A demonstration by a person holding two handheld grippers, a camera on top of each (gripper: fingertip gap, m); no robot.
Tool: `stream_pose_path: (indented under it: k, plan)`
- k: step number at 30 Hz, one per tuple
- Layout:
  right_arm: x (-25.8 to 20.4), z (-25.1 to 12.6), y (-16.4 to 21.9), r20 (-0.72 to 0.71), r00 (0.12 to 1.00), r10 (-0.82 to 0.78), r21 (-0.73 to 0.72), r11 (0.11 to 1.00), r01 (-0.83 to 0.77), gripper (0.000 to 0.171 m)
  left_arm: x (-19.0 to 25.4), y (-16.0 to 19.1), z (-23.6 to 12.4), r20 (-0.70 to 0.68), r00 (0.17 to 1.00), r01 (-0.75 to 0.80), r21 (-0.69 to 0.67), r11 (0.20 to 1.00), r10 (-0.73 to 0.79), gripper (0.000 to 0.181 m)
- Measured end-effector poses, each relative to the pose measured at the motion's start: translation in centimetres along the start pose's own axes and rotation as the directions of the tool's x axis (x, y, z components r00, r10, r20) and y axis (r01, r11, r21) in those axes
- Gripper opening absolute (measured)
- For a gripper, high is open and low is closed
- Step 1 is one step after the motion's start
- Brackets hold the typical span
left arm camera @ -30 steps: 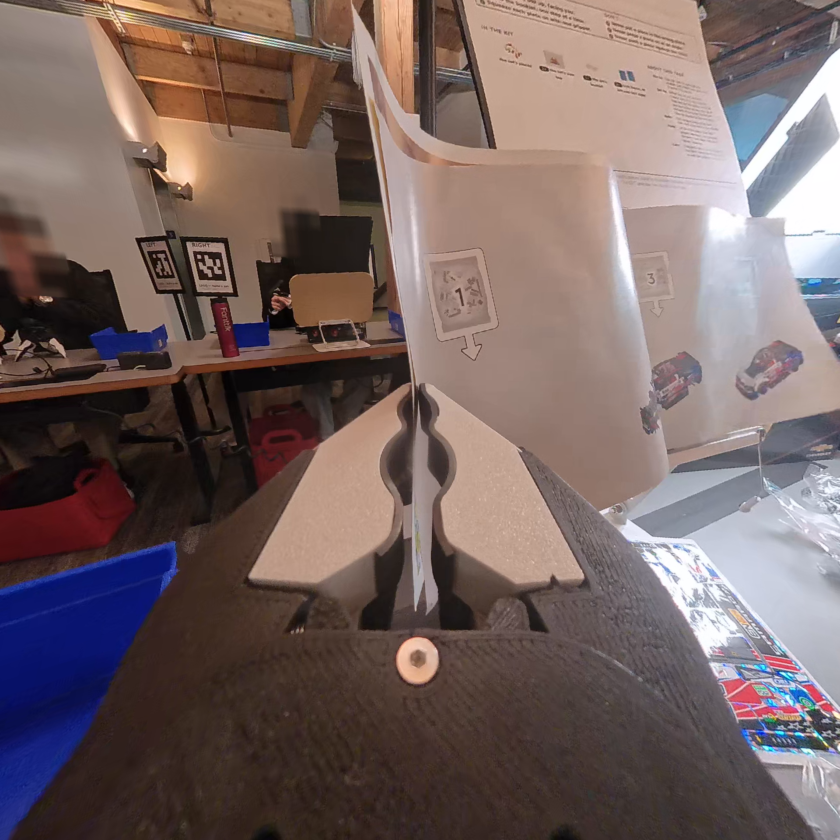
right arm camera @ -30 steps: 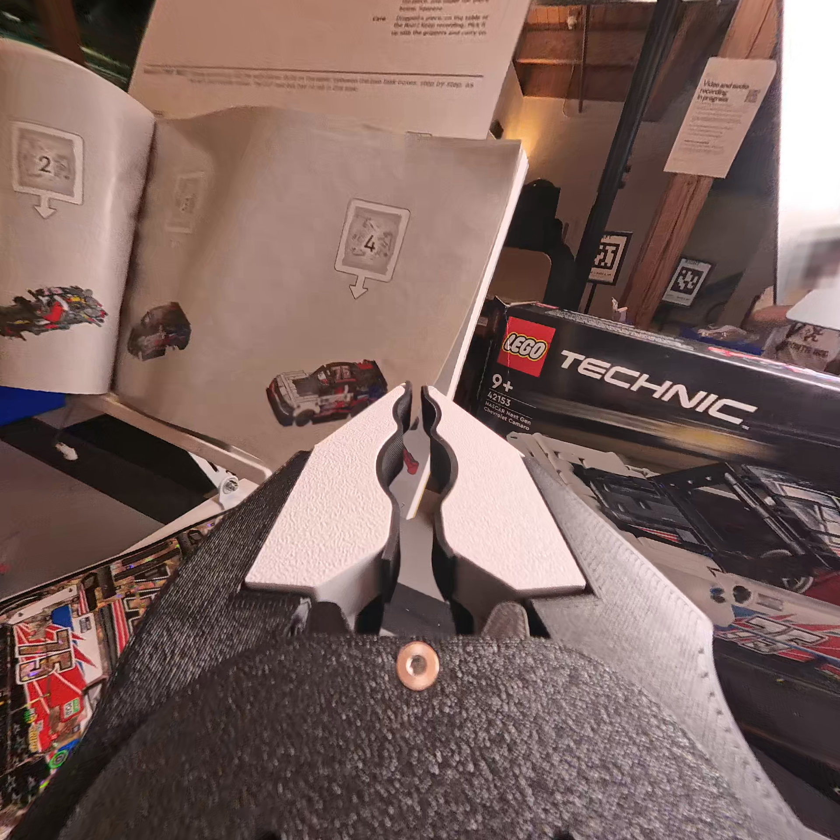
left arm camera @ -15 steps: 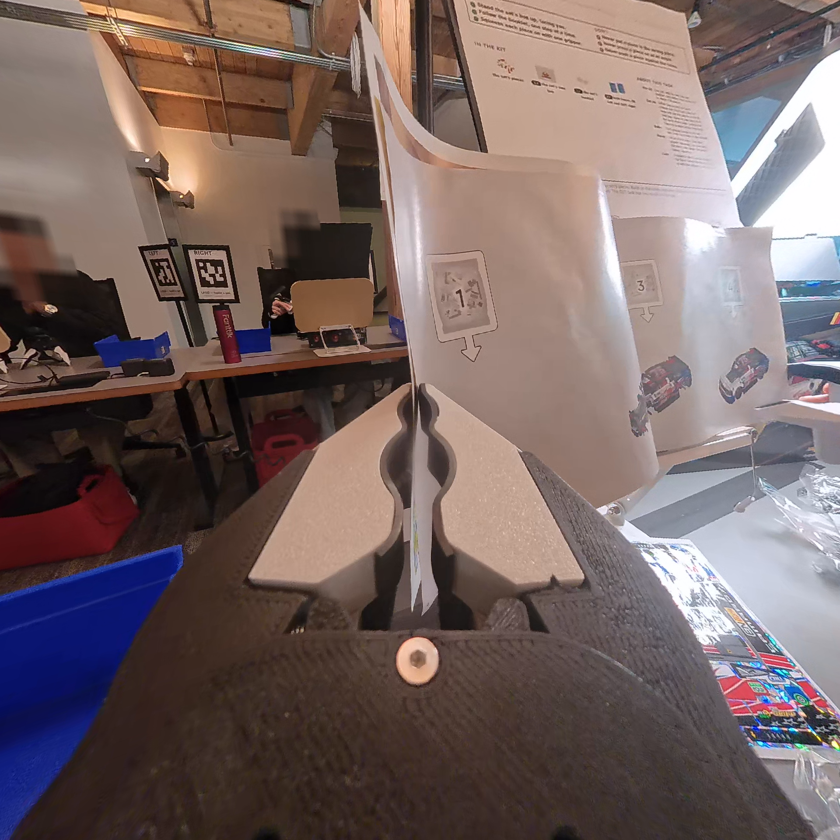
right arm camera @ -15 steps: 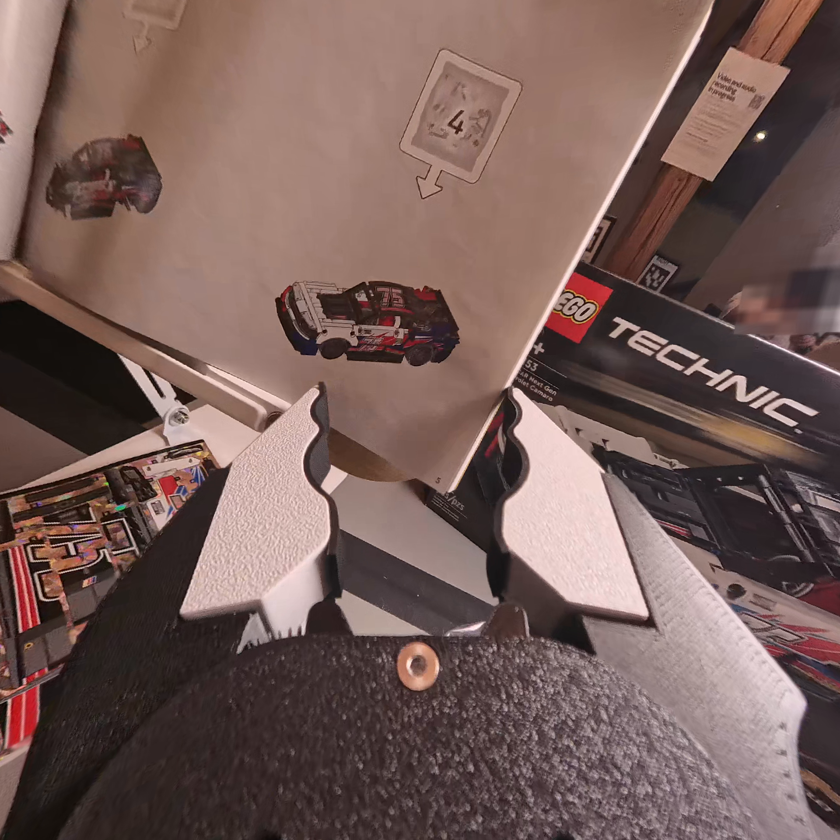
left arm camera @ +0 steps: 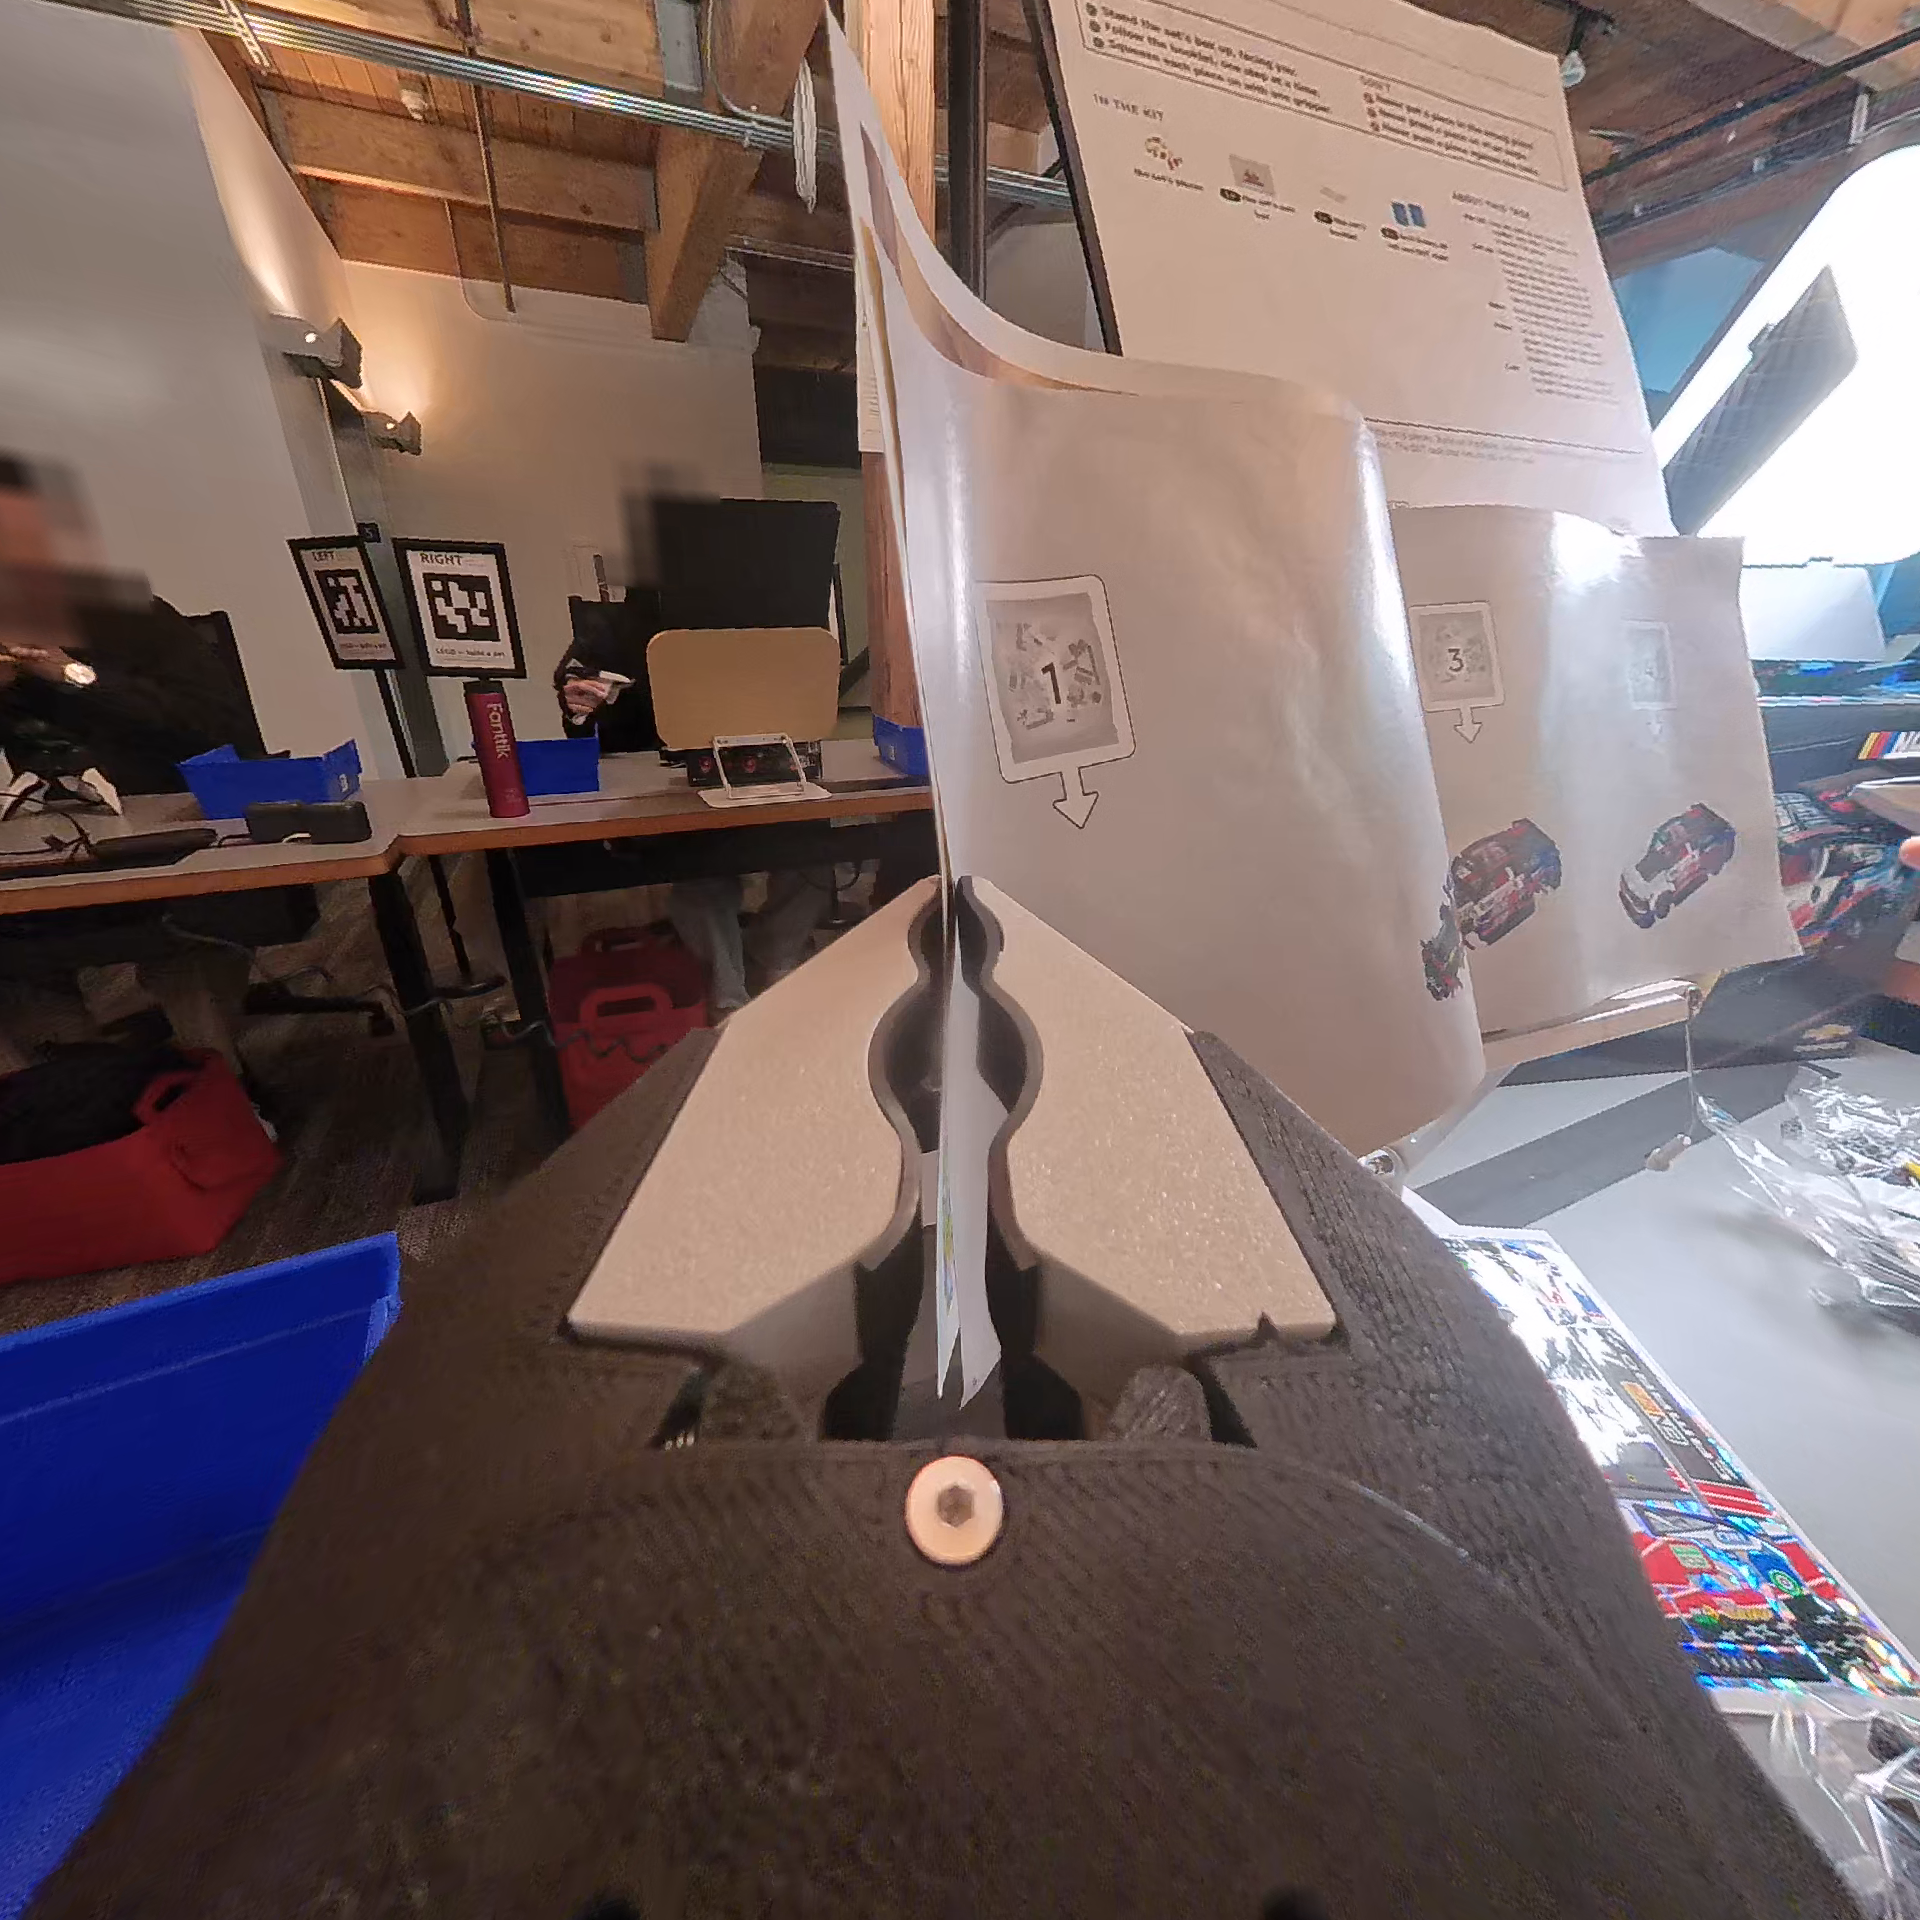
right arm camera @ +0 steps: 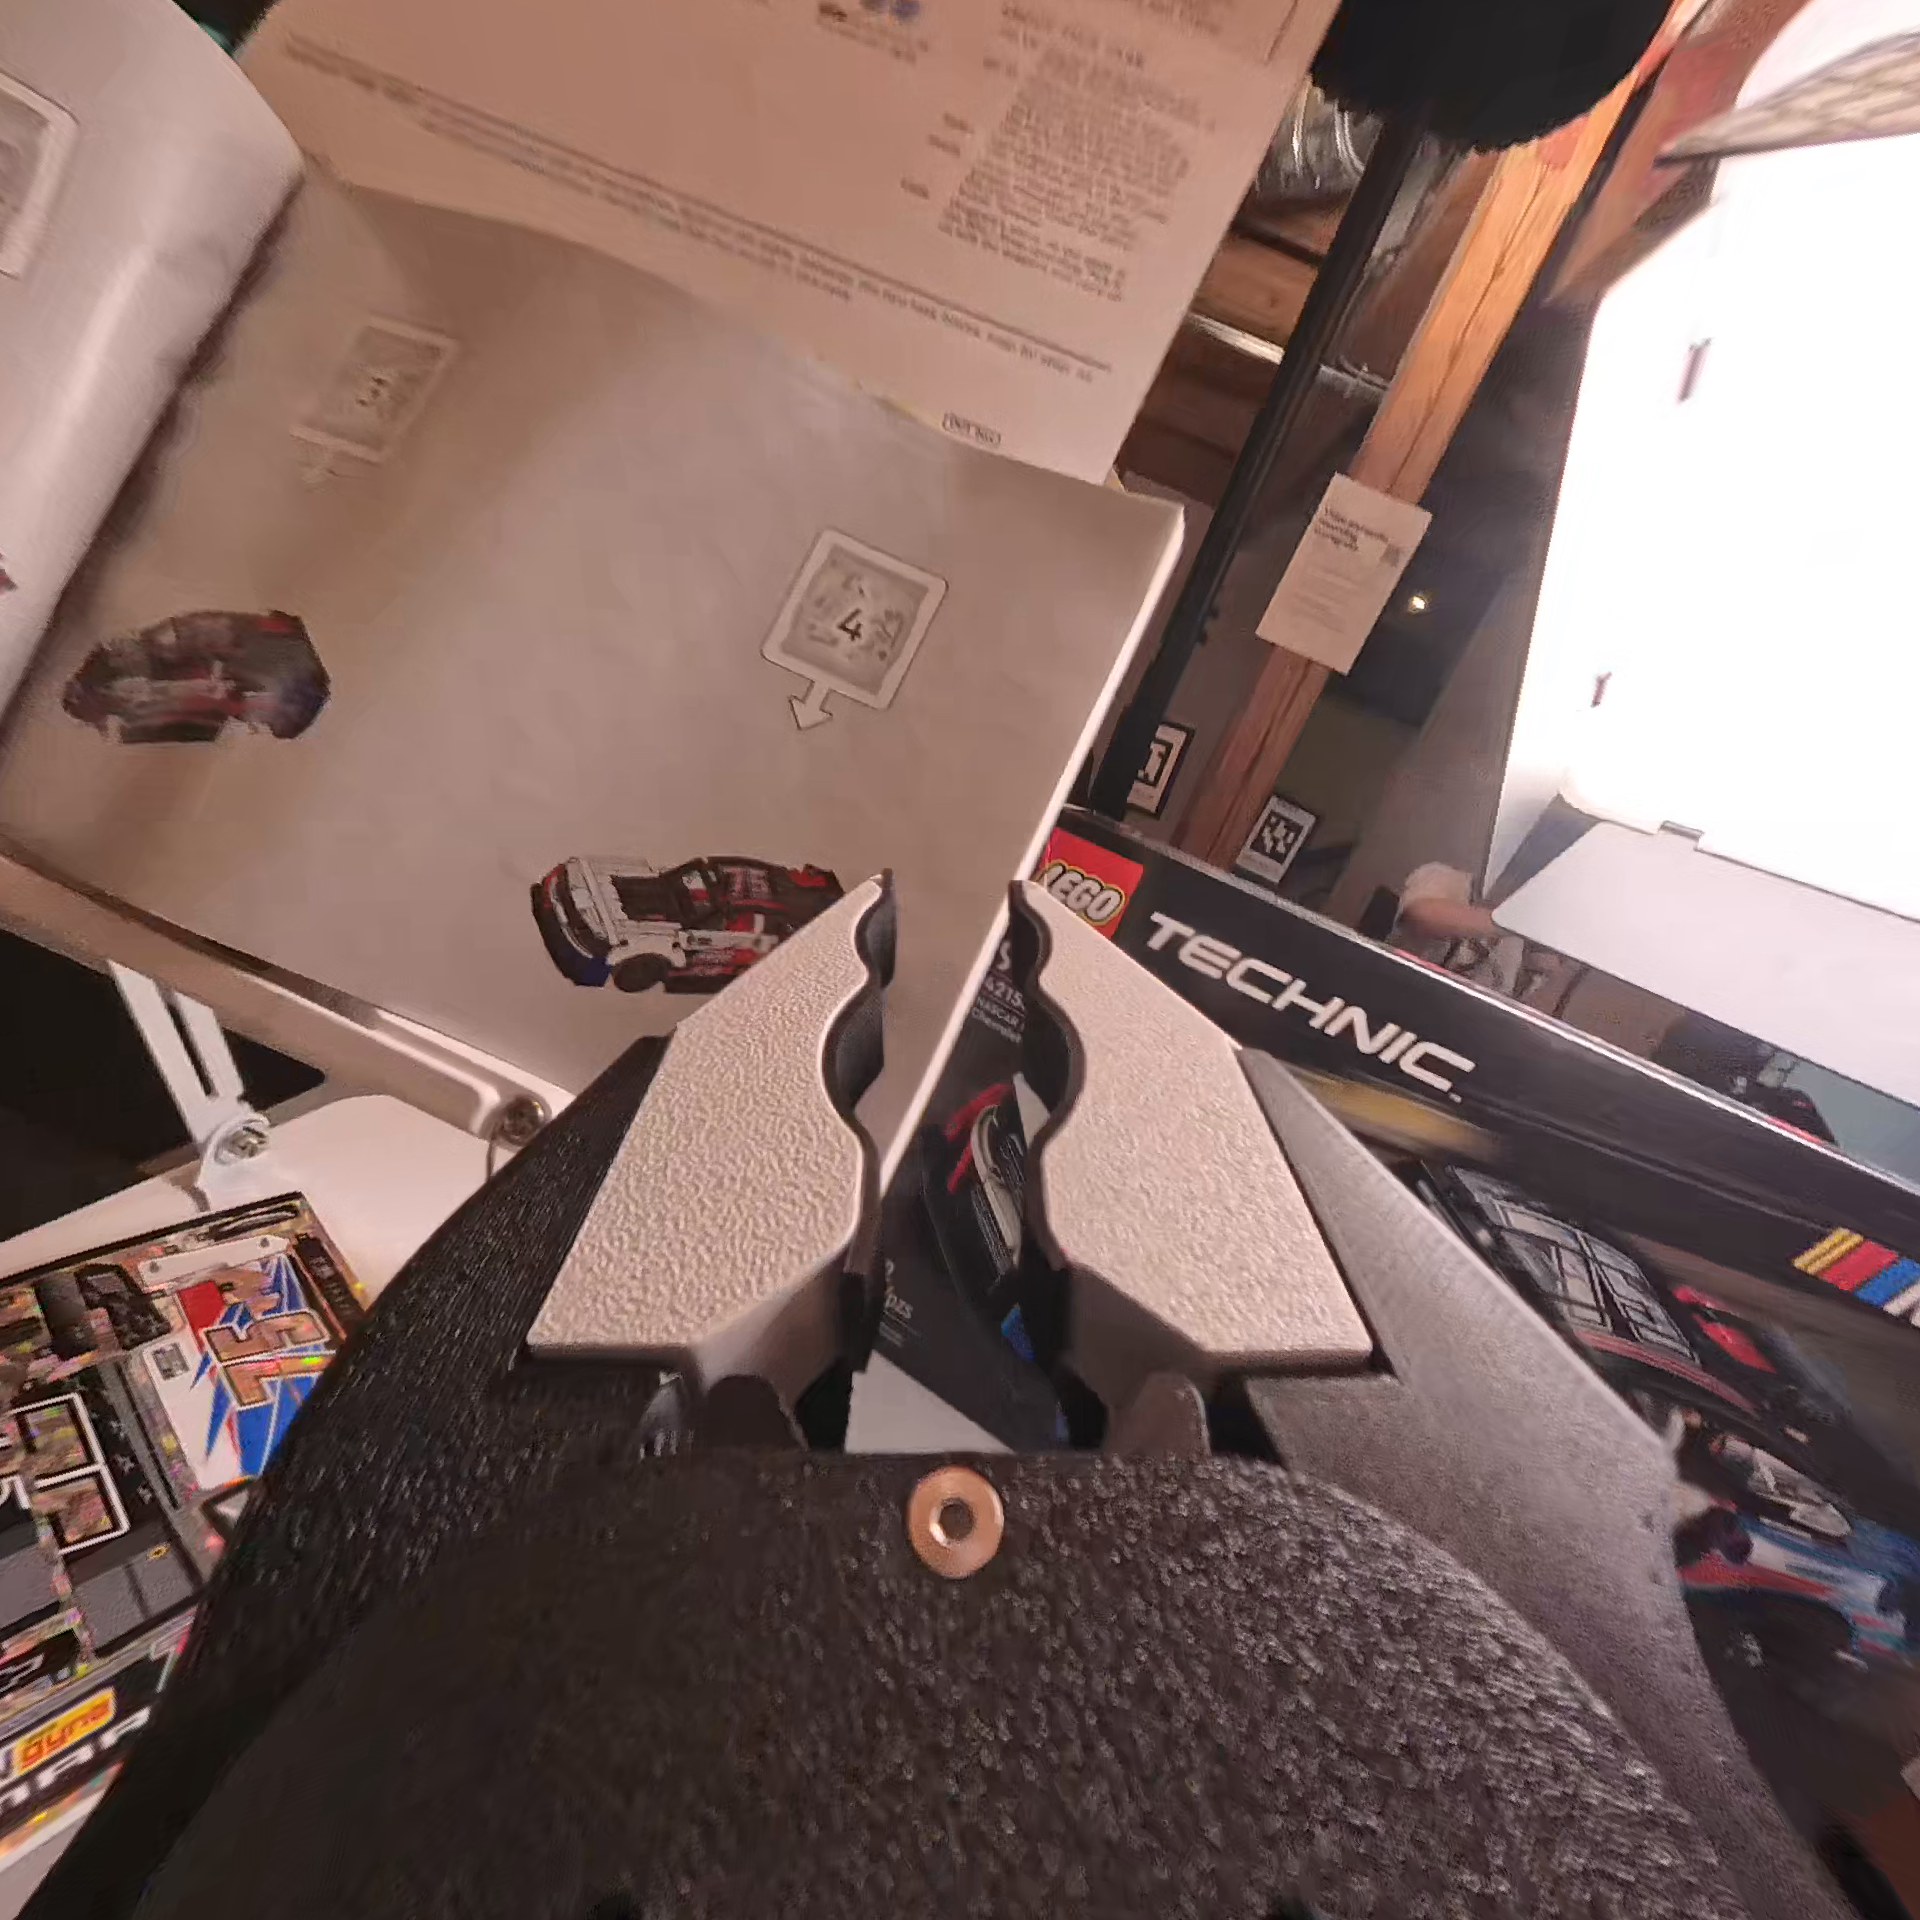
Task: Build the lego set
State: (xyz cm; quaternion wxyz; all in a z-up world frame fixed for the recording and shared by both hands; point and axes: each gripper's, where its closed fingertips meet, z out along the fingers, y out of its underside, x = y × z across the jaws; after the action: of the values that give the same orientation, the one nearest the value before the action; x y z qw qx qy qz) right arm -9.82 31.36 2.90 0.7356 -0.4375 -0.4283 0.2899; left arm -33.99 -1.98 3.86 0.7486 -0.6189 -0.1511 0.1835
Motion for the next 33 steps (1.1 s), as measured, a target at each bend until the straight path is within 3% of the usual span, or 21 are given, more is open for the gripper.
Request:
stream_pose_path:
  k: [5,10,15,19,26,27,31,33]
  plan:
    - [-2.6,2.3,0.8,0.100,0.995,-0.008,-0.099,0.995,0.018,0.080,0.0,-0.1,-0.1,0.003,1.000,0.004,0.003,1.000,-0.004,0.000]
    - [-3.8,5.1,1.6,0.126,0.989,-0.079,-0.219,0.970,0.105,0.098,-0.4,0.3,-0.1,0.009,1.000,0.009,-0.004,1.000,-0.009,0.000]
    - [-4.1,5.2,1.8,0.099,0.992,-0.081,-0.218,0.971,0.101,0.087,-0.7,0.2,-0.3,-0.017,0.999,0.048,-0.009,0.999,-0.048,0.000]
    - [-4.7,4.6,2.0,0.104,0.990,-0.095,-0.215,0.970,0.116,0.056,-0.3,0.2,-0.2,-0.025,0.999,0.041,-0.012,0.999,-0.041,0.000]
    - [-4.4,4.3,2.2,0.103,0.992,-0.079,-0.210,0.973,0.099,0.025,-0.1,-0.3,-0.4,-0.031,0.998,0.047,0.000,0.999,-0.047,0.000]
    - [-4.4,4.4,2.0,0.108,0.991,-0.083,-0.206,0.973,0.104,0.028,-0.1,-0.2,-0.4,-0.030,0.999,0.045,0.001,0.999,-0.045,0.000]
    - [-3.4,5.8,-0.6,0.119,0.986,-0.121,-0.145,0.980,0.138,0.077,0.0,0.0,-0.3,-0.032,0.999,0.041,-0.006,0.999,-0.042,0.000]
    - [-2.4,6.8,-2.2,0.120,0.983,-0.136,-0.136,0.979,0.152,0.088,-0.1,0.1,-0.3,-0.031,0.999,0.041,-0.010,0.999,-0.041,0.000]
